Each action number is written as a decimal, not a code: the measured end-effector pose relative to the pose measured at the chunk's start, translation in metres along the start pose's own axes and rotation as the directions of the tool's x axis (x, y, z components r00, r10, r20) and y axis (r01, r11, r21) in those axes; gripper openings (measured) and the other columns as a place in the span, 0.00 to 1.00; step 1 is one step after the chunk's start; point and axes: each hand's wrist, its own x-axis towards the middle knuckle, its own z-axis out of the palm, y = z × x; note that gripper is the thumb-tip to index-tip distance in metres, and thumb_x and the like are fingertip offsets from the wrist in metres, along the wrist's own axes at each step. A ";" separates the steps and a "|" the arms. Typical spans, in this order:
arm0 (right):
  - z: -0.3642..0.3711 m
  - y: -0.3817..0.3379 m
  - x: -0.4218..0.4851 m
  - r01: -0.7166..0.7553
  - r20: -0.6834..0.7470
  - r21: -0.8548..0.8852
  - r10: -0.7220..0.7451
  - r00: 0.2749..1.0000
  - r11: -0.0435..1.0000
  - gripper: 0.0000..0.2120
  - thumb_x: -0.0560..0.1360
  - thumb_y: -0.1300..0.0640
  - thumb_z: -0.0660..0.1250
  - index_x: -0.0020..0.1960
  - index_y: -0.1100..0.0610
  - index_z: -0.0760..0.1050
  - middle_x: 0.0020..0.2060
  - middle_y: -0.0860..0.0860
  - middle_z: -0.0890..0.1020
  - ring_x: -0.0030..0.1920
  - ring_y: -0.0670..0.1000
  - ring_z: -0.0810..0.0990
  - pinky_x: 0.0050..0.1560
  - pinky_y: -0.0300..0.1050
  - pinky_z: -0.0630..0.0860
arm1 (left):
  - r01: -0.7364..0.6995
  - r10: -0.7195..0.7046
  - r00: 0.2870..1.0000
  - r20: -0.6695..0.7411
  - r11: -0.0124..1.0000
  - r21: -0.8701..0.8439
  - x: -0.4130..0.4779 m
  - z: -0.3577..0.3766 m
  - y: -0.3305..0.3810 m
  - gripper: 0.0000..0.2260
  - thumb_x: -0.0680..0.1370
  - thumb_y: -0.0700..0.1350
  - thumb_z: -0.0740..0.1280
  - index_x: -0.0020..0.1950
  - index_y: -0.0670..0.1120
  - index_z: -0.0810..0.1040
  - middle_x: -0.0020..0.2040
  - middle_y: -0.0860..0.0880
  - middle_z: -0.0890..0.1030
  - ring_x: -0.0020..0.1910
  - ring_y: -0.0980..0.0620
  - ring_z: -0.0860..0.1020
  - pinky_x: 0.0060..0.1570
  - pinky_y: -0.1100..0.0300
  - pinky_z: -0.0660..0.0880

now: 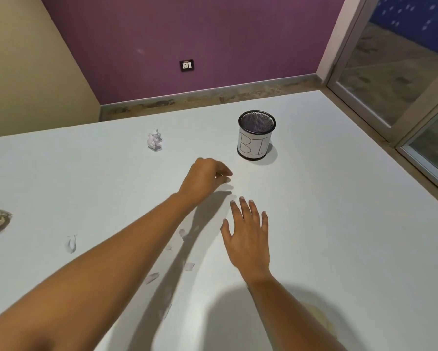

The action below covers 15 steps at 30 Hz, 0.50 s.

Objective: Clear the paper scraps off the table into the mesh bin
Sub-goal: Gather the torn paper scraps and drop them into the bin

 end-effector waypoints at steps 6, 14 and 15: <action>0.002 0.001 0.000 0.017 -0.020 -0.005 -0.017 1.000 1.000 0.22 0.77 0.48 0.60 0.69 0.54 0.69 0.69 0.53 0.72 0.71 0.55 0.68 0.70 0.59 0.63 | -0.021 0.007 0.992 0.122 0.994 0.111 -0.087 0.007 -0.041 0.13 0.77 0.45 0.64 0.60 0.46 0.77 0.59 0.47 0.81 0.58 0.48 0.78 0.55 0.62 0.70; 0.003 0.003 0.001 0.015 0.070 0.015 -0.016 0.997 1.000 0.24 0.79 0.46 0.52 0.73 0.52 0.61 0.74 0.51 0.63 0.75 0.53 0.58 0.75 0.56 0.52 | -0.118 0.056 0.955 0.290 0.972 0.201 -0.145 0.011 -0.067 0.20 0.80 0.50 0.58 0.72 0.51 0.65 0.72 0.54 0.68 0.73 0.56 0.62 0.67 0.65 0.61; 0.003 0.003 0.001 0.015 0.078 0.013 -0.016 0.997 1.000 0.24 0.79 0.46 0.52 0.73 0.52 0.60 0.75 0.51 0.62 0.76 0.53 0.57 0.75 0.56 0.52 | -0.132 0.061 0.946 0.318 0.969 0.207 -0.147 0.011 -0.068 0.21 0.80 0.52 0.58 0.73 0.51 0.63 0.73 0.54 0.66 0.74 0.56 0.59 0.68 0.66 0.59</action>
